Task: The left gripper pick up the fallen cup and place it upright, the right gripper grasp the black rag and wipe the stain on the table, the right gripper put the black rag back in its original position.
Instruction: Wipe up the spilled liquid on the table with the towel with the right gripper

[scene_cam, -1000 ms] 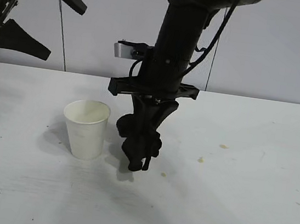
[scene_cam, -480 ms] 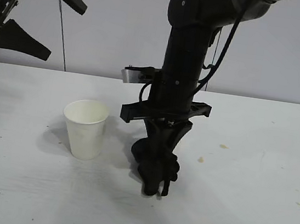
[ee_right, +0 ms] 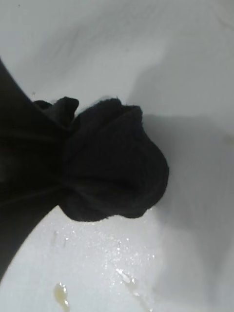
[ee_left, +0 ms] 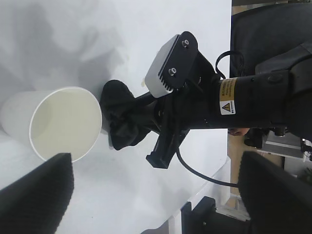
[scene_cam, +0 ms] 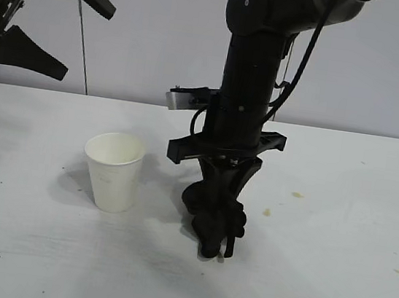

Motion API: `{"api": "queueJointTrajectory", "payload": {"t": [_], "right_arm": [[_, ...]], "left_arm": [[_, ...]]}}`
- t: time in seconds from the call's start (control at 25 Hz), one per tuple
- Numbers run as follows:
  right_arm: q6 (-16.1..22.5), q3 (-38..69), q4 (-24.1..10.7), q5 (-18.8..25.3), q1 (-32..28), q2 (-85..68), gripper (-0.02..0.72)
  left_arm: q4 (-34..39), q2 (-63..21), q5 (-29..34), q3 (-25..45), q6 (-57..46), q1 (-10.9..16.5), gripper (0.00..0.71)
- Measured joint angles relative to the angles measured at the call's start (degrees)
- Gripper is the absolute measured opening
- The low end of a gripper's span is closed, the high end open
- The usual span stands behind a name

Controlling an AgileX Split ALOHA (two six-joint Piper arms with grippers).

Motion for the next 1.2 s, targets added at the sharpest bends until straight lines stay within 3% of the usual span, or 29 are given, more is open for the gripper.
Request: {"api": "queueJointTrajectory", "payload": {"t": [0.4,0.64,0.96,1.08,1.2], "right_arm": [[-2.67,0.0,3.32,0.0,0.0,0.0,0.121],[-0.41,0.0,-1.54,-0.08,0.0,1.44,0.121],[1.62,-0.48,-2.98,-0.07,0.0,2.42,0.121],[4.4,-0.49,-5.71,-0.33,-0.4,2.42,0.121],[6.48,-0.63,-6.2,-0.73,-2.61,2.42,0.121]], "left_arm": [[-0.13,0.0,-0.16,0.0,0.0,0.0,0.657],[-0.13,0.0,-0.16,0.0,0.0,0.0,0.657],[-0.13,0.0,-0.16,0.0,0.0,0.0,0.657],[-0.13,0.0,-0.22,0.0,0.0,0.0,0.657],[-0.13,0.0,-0.41,0.0,0.0,0.0,0.657]]}}
